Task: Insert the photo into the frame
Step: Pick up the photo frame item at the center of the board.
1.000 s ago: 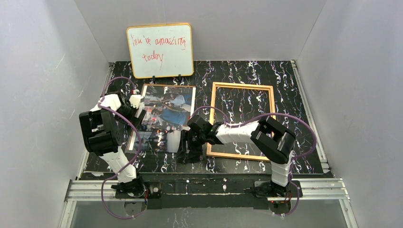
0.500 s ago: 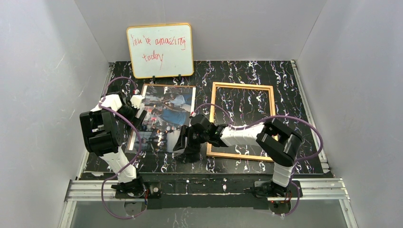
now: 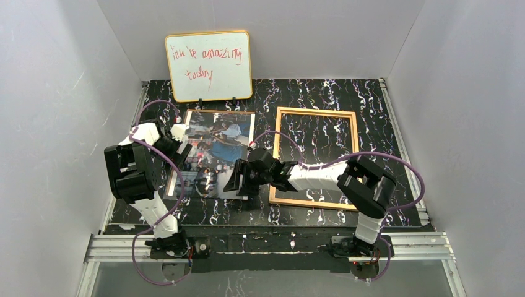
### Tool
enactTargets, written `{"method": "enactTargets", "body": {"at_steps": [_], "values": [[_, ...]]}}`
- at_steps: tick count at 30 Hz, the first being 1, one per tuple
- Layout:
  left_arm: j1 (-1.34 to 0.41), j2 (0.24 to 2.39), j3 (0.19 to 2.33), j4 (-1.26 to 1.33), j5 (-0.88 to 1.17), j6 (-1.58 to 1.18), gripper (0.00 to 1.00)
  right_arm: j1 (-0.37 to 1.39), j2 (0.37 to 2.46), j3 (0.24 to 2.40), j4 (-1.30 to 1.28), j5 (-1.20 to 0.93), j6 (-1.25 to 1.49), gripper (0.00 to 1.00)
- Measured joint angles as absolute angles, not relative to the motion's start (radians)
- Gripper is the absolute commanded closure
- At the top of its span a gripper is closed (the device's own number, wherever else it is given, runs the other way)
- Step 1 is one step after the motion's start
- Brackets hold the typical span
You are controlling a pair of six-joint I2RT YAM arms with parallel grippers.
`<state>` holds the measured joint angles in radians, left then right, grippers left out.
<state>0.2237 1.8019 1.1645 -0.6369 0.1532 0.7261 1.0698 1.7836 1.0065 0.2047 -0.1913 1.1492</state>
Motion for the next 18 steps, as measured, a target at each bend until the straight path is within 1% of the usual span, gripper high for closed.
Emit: {"method": "enactTargets", "body": {"at_steps": [4, 9, 18], "values": [[0.222, 1.801, 1.164, -0.636, 0.153, 0.730, 0.07, 1.066, 1.791, 1.005, 0.171, -0.146, 1.149, 0.35], [0.220, 1.801, 1.164, -0.637, 0.153, 0.734, 0.07, 1.054, 1.791, 0.984, 0.215, -0.081, 1.149, 0.39], [0.218, 1.802, 1.167, -0.642, 0.153, 0.742, 0.08, 1.035, 1.791, 0.950, 0.292, -0.017, 1.191, 0.41]]}}
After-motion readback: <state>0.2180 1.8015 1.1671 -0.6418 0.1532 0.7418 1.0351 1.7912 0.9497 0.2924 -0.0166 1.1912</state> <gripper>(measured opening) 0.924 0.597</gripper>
